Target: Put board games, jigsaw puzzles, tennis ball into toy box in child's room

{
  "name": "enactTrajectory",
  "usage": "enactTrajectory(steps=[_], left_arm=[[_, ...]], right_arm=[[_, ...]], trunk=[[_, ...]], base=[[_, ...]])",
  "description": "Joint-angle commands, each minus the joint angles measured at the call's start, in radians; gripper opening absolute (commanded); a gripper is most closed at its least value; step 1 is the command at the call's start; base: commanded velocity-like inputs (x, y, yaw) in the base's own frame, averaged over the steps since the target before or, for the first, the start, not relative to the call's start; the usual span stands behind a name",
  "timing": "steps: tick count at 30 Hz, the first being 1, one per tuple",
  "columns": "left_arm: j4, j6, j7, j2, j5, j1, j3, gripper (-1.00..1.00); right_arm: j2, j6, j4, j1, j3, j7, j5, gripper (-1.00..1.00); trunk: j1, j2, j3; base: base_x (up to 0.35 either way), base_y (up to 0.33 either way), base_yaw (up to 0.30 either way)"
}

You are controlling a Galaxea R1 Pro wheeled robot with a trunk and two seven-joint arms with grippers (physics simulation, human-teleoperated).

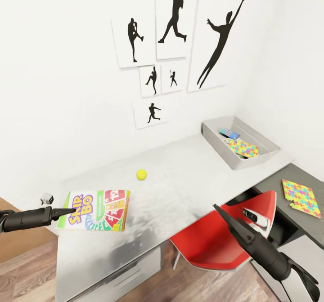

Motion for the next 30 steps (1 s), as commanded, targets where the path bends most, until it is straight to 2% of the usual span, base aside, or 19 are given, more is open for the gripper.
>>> enactTrajectory(steps=[1,6,11,30], left_arm=[[0.000,0.010,-0.004,0.001,0.000,0.000,0.000,-1.00],[-0.001,0.010,-0.004,0.003,0.000,0.000,0.000,-1.00],[-0.001,0.010,-0.004,0.003,-0.001,0.000,0.000,-1.00],[-0.001,0.010,-0.004,0.003,0.000,0.000,0.000,-1.00]], right_arm=[[-0.001,0.008,0.000,0.011,-0.008,0.013,-0.006,1.00],[0.001,0.009,0.000,0.033,-0.032,0.030,-0.006,1.00],[0.008,0.008,0.000,0.038,-0.032,0.031,-0.005,1.00],[0.002,0.007,0.000,0.039,-0.039,0.036,-0.004,1.00]], trunk=[[0.001,-0.002,0.000],[0.001,-0.002,0.007],[0.001,-0.002,0.014],[0.001,-0.002,0.041]], base=[[-0.001,0.000,-0.181],[0.000,0.000,-0.179],[0.000,0.000,-0.177],[0.000,0.000,-0.177]])
